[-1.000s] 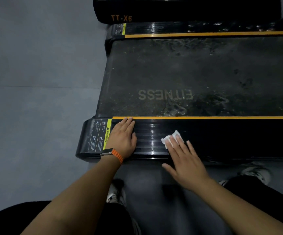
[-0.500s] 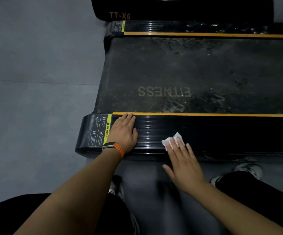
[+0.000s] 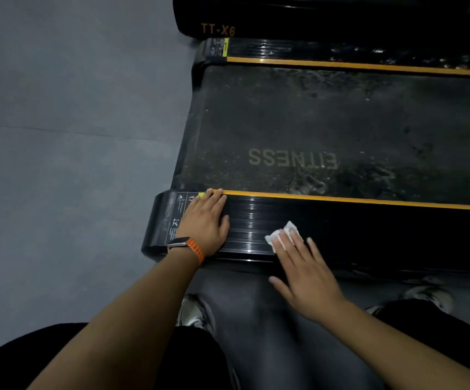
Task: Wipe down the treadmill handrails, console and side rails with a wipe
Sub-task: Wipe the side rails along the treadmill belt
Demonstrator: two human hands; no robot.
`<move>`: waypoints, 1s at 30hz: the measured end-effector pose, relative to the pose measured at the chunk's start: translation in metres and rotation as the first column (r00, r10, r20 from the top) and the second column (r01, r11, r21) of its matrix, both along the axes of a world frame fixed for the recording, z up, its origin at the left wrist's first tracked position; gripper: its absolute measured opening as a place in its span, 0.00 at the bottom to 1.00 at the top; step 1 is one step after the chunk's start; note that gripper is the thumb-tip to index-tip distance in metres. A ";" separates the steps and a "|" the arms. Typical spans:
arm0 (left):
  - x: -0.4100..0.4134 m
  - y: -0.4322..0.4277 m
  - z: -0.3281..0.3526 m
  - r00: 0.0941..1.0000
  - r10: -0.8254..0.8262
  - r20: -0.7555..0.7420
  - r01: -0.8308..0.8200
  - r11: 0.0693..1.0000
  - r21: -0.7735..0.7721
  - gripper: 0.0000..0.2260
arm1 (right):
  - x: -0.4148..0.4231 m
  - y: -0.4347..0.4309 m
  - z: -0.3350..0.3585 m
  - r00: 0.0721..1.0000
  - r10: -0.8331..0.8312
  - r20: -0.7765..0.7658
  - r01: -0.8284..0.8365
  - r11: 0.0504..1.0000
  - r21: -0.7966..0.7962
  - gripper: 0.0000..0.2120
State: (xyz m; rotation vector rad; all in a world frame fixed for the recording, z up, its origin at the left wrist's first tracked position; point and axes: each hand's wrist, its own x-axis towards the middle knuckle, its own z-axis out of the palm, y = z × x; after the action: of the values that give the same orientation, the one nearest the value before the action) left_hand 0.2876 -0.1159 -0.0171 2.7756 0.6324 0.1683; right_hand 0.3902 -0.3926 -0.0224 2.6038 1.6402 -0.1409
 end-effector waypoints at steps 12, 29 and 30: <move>0.000 0.001 0.002 0.999 0.004 0.037 -0.003 1.000 -0.027 0.25 | 0.027 0.008 0.012 0.998 -0.046 -0.035 0.044 0.998 -0.041 0.40; -0.016 0.024 0.005 0.998 -0.054 -0.024 0.052 0.995 -0.083 0.27 | 0.032 0.042 0.023 0.986 -0.092 -0.137 0.083 0.994 -0.070 0.43; -0.022 0.031 0.005 0.999 -0.028 -0.028 0.026 0.997 -0.077 0.28 | 0.028 0.054 0.023 0.985 -0.093 -0.148 0.083 0.994 -0.071 0.43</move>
State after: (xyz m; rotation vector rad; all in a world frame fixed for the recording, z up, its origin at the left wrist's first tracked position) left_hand 0.2657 -0.0851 -0.0120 2.7158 0.5951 0.0965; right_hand 0.4186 -0.3388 0.0002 2.6769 1.5348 -0.3989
